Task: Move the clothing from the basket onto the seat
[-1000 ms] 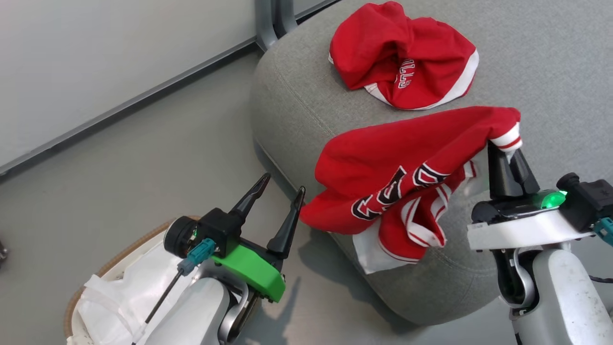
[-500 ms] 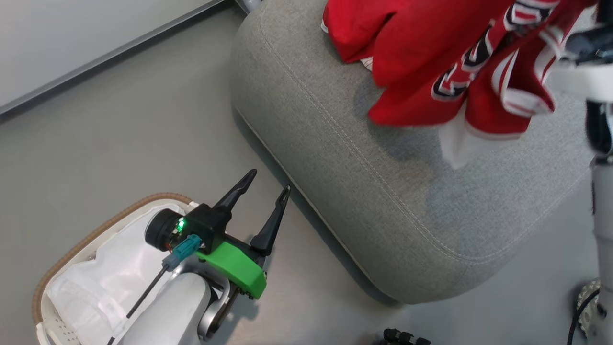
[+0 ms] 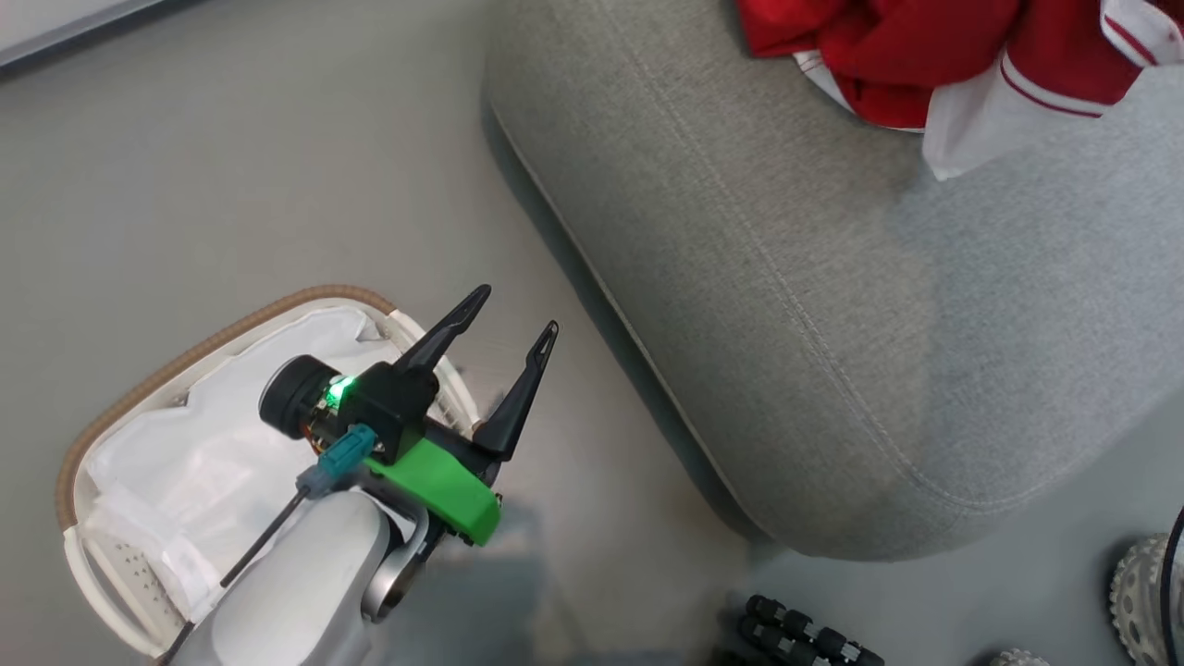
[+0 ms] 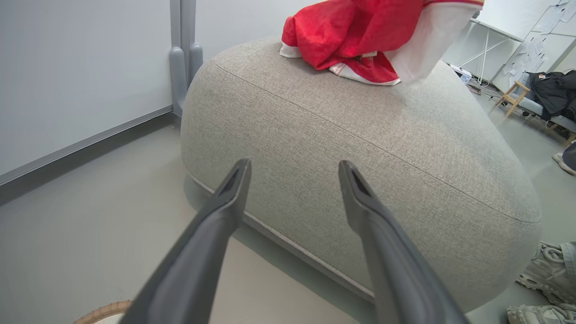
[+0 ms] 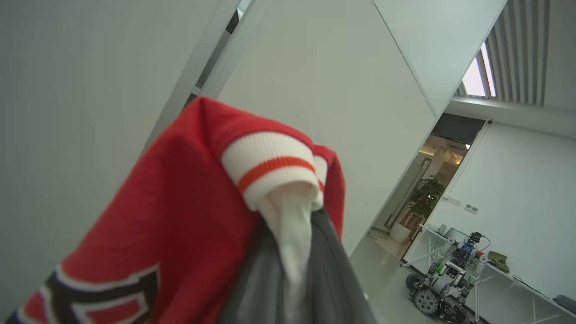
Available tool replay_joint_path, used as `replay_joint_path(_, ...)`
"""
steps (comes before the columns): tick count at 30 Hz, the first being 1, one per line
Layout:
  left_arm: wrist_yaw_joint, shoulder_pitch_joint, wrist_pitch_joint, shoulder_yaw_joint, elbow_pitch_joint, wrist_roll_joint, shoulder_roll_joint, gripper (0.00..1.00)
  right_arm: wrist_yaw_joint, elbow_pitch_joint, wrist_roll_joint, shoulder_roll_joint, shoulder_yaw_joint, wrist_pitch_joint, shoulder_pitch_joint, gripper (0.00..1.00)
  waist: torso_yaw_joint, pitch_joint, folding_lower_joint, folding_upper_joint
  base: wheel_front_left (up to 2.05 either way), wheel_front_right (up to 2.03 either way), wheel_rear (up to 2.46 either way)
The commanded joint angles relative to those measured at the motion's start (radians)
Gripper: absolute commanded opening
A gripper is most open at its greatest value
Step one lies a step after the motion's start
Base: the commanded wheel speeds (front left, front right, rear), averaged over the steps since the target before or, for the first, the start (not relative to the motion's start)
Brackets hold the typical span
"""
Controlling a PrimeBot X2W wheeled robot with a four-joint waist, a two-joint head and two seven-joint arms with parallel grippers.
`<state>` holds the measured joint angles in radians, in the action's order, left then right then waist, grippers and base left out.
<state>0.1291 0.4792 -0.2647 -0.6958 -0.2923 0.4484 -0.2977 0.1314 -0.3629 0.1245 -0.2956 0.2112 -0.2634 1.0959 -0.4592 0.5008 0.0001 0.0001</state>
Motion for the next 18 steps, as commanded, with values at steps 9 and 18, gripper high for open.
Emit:
replay_joint_path(9,0.003,0.078,0.001,-0.002,0.007,0.018,-0.039,1.0,-0.001,-0.276,0.1,0.115,0.155,-0.001,-0.145,0.0,0.141,0.152,-0.0001,-0.0001,0.0,0.0,0.0)
replay_joint_path(18,0.003,0.049,0.001,0.011,-0.011,0.026,-0.038,1.0,-0.001,-0.381,0.133,0.164,0.287,-0.001,-0.261,0.24,0.15,0.134,-0.0001,-0.0001,0.0,0.0,0.0)
